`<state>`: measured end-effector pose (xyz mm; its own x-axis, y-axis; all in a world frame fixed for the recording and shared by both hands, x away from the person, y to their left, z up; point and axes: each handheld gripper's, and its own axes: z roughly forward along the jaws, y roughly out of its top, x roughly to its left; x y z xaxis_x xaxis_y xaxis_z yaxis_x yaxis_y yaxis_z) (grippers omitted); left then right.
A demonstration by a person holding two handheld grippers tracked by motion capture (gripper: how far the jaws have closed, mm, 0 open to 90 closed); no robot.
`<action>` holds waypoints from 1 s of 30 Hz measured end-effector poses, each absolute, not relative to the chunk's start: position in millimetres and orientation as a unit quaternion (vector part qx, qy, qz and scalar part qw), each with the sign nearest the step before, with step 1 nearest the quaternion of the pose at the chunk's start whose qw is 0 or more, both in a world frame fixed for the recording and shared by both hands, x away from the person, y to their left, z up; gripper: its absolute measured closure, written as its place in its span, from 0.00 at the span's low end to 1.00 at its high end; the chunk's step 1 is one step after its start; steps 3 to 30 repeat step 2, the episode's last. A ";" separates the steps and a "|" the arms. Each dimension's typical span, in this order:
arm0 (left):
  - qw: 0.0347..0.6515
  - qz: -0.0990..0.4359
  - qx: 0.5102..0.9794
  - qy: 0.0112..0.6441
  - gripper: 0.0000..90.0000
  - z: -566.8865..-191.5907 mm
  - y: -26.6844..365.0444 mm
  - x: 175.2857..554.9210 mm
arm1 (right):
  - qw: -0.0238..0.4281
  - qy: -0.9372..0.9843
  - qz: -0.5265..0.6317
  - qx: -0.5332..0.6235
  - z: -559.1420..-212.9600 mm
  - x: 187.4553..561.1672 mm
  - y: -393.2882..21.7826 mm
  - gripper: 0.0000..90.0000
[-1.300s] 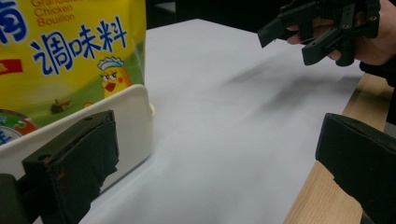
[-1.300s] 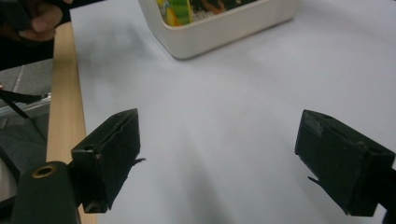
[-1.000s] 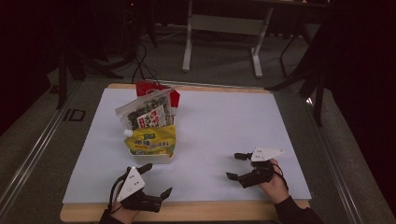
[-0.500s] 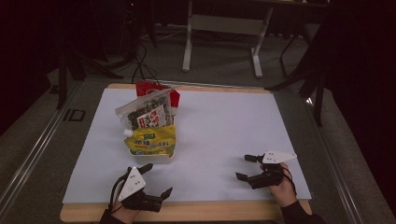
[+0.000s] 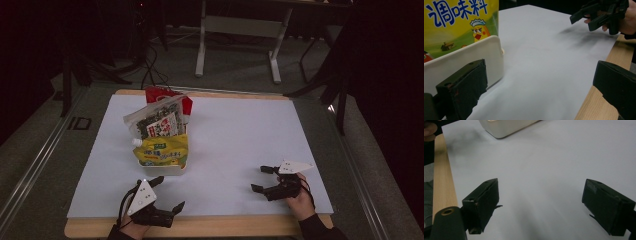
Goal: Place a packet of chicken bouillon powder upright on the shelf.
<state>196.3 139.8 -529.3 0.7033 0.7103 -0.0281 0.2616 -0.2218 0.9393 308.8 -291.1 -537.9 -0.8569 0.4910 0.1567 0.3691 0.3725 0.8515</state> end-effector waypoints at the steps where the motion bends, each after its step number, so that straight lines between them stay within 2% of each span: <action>1: 0.533 0.211 0.753 0.323 0.01 -529.4 139.7 196.2 | 0.058 0.826 0.497 0.261 -538.5 309.2 -291.0 0.15; 30: 0.533 0.211 0.753 0.323 0.01 -529.4 139.7 196.2 | 0.058 0.826 0.497 0.261 -538.5 309.2 -291.0 0.15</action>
